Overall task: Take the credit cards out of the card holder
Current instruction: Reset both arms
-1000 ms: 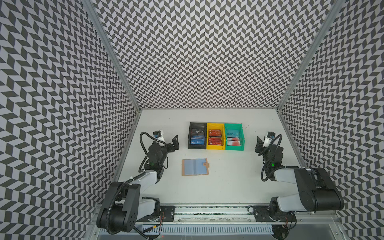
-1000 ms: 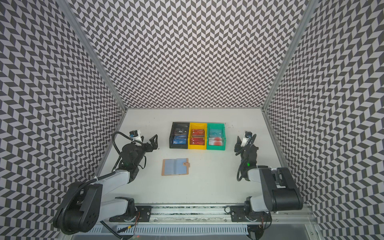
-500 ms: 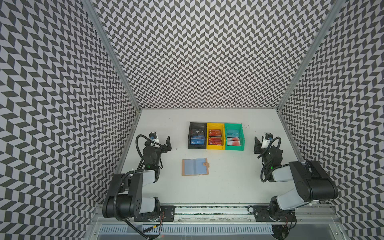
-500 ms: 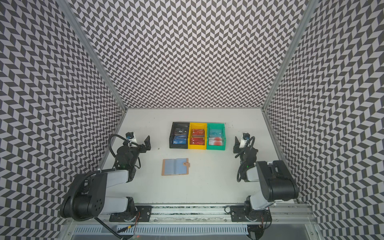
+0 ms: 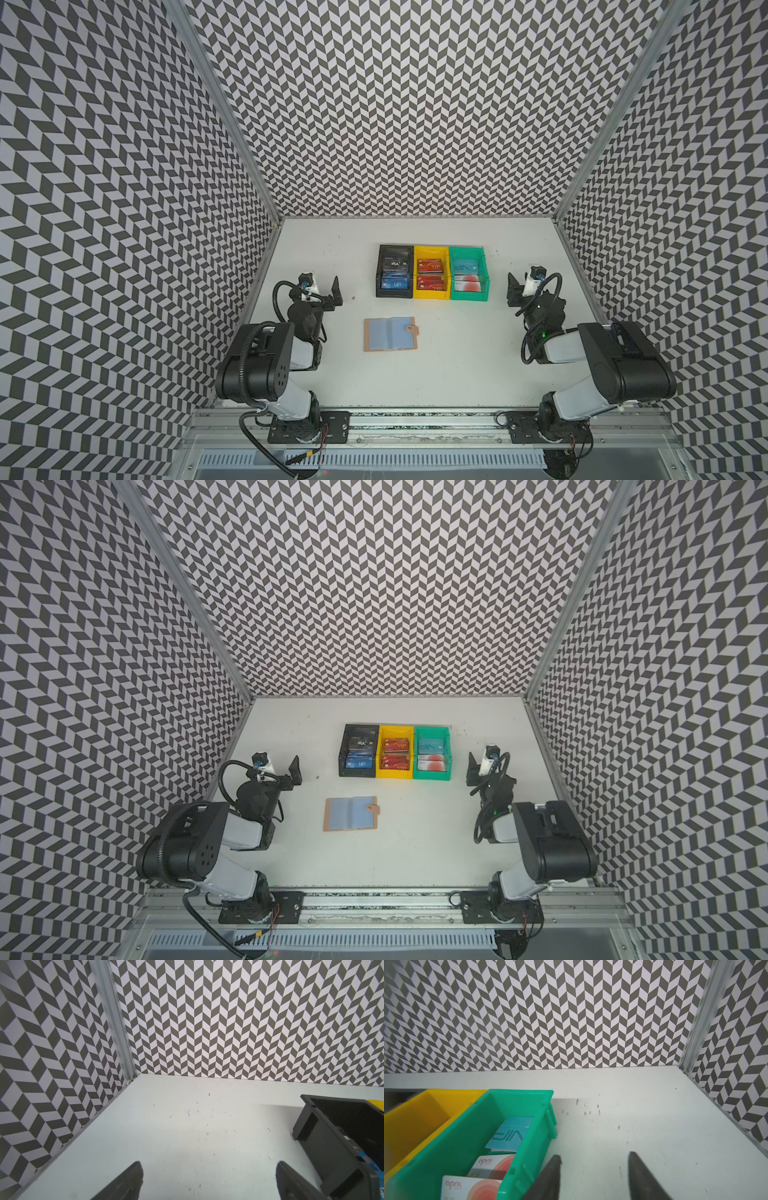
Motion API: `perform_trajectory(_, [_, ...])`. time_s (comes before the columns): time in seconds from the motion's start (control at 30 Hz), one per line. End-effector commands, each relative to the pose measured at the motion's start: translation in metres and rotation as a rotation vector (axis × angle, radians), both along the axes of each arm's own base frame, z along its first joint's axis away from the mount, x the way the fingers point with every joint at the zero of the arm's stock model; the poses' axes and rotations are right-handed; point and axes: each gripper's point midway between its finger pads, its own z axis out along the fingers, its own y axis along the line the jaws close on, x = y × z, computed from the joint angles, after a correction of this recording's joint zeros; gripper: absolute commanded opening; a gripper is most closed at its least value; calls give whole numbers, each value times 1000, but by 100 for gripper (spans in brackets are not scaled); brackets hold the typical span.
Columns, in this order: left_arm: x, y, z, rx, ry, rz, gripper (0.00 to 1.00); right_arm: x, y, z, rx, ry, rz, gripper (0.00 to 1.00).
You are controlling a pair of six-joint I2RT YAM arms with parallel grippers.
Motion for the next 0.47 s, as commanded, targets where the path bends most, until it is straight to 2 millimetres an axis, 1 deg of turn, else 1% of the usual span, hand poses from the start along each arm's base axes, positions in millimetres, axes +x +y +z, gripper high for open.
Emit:
perform_trajectory(0.0, [6, 4, 6, 26, -13, 38, 100, 3, 1, 20, -13, -73, 6, 99])
perform_trajectory(0.43, [5, 4, 7, 26, -17, 41, 100, 3, 2, 20, -14, -74, 9, 99])
